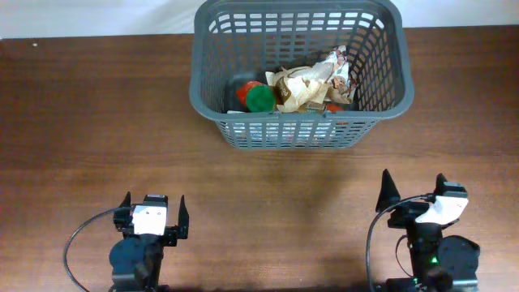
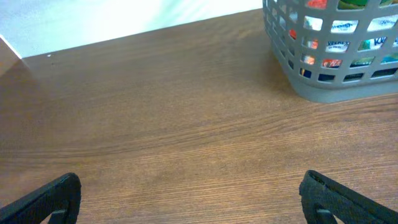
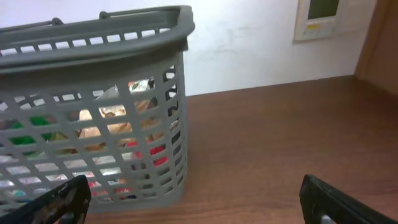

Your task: Pack container

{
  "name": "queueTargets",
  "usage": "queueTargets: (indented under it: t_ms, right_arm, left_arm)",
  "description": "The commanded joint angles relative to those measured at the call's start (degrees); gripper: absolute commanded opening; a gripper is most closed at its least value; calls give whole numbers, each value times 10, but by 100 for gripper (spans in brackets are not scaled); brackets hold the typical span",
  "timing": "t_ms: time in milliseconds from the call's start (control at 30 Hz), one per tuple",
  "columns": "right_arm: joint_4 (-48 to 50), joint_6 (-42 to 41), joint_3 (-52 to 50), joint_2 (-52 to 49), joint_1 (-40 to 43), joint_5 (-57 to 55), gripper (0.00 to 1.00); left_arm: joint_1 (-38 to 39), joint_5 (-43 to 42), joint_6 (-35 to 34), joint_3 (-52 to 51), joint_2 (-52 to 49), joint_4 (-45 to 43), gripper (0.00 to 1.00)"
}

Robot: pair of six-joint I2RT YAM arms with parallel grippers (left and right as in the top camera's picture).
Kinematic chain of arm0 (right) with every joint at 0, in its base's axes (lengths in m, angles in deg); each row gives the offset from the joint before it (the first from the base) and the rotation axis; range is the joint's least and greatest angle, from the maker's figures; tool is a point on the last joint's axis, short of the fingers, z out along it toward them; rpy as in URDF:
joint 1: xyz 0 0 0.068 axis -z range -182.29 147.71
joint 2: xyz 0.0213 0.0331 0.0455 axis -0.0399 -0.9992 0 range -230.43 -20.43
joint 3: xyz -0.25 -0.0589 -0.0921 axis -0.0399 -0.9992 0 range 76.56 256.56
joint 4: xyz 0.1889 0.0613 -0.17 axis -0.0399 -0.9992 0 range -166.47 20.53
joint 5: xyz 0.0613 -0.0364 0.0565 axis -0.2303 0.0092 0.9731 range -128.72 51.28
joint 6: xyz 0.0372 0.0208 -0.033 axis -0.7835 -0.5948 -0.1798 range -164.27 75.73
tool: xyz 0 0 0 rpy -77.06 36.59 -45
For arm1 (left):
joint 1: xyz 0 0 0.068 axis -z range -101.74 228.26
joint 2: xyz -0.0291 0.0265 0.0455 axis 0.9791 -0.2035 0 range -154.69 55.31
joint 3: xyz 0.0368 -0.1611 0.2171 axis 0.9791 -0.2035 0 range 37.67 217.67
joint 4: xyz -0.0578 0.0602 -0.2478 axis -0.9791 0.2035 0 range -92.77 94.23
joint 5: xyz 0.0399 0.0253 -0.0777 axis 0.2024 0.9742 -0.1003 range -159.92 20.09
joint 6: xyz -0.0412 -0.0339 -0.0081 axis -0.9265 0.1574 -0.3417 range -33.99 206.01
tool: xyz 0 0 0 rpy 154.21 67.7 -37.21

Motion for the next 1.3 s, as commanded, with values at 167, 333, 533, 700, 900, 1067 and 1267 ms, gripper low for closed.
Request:
queueTargets:
  t_ms: [167,333,533,700,900,1067,1267]
  right_arm:
    - [31,5,-68,44,4,7,99]
    - [31,6,-76,44,4,7,99]
    - [43,5,-104,44,4,7,99]
    - [62,5,-123,44,4,7,99]
    - [93,7,-145,44,4,28,99]
    - [94,43,-145,44,3,57,99]
    - [94,77,-145,44,3,72,99]
  left_arm:
    - [-3,-9,10,-7,5,-2,99]
    - [-3,-8,10,-7,5,-2,99]
    - [-3,-8,10,-7,5,-2,99]
    - [-3,-8,10,-7,5,-2,99]
    - [-3,-8,10,-7,5,-2,99]
    - [-3,-9,10,-7,5,-2,99]
    - [-3,-9,10,-7,5,-2,99]
